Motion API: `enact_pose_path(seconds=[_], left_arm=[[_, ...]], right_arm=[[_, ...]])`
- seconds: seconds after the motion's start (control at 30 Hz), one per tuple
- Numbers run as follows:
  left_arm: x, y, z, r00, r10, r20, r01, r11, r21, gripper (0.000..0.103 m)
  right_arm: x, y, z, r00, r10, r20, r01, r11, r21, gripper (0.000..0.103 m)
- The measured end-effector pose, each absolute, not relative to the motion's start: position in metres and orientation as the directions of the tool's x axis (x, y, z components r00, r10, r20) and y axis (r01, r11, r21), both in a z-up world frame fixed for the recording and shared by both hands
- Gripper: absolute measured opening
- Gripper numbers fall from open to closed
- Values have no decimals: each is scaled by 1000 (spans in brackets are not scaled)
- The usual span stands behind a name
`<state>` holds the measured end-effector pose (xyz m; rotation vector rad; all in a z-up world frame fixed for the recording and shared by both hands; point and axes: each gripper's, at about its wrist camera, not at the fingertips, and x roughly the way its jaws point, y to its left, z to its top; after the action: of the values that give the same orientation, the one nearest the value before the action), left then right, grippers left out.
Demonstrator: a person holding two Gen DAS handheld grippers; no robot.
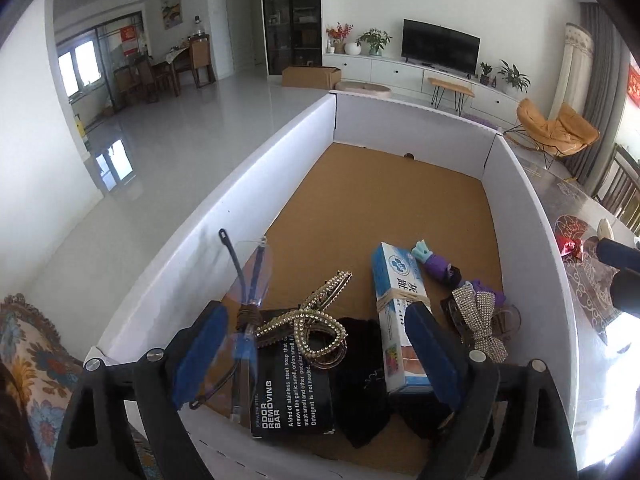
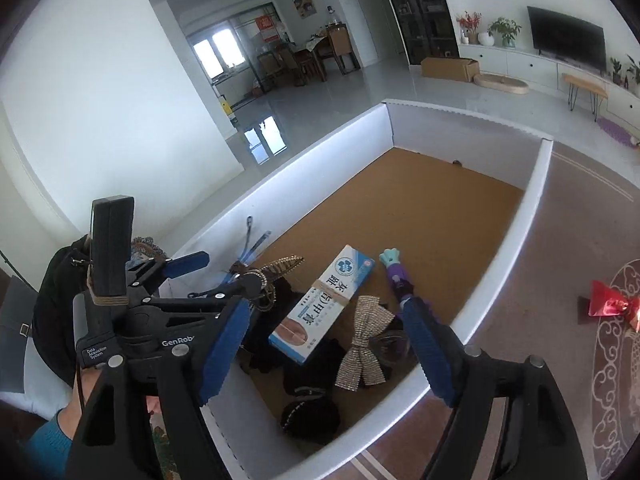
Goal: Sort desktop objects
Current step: 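Carry the glasses and toothpaste box into the bin and open both grippers, then return both open tools from the bin to the table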
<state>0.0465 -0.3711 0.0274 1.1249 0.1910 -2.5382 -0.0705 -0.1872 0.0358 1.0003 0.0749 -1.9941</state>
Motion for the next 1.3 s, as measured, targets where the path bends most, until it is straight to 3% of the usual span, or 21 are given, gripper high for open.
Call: enact_pose_path(seconds=[0.13,0.33,0.43,0.47,0.57,0.67,0.8,1.3], left_arm=[[54,-336,48,-703,-209,-680,292,-957,-7,90],[60,-237,79,-780,20,-625,16,-999,-51,90],[63,-178,80,-768,156,-621,-120,-988,-99,93],[61,-159,75,-746,206,-633,-165,-978,-124,99],[49,-102,42,-651,304,-695,-260,-950,-172,101],[29,-58,-5,-565,280,-776,-303,-945,-120,101],[6,-28,-50,-525,184,-831,-319,-948,-9,100],[-15,-18,-70,-562,146,-814,-272,-962,15,103]], right_arm=[[-78,-110,33,-492,-587,-643,667,-729,155,102],[-101,33,-45,-611,-235,-756,478,-871,-116,102],[-100,112,-72,-593,-123,-796,376,-917,-138,102],[-99,134,-77,-589,-99,-802,340,-931,-134,102],[-96,183,-84,-579,-83,-811,255,-963,-84,103],[-88,199,-84,-568,-110,-815,197,-980,-5,103],[-90,199,-83,-570,-99,-816,183,-983,-8,103],[-91,196,-84,-571,-100,-815,183,-983,-8,103]])
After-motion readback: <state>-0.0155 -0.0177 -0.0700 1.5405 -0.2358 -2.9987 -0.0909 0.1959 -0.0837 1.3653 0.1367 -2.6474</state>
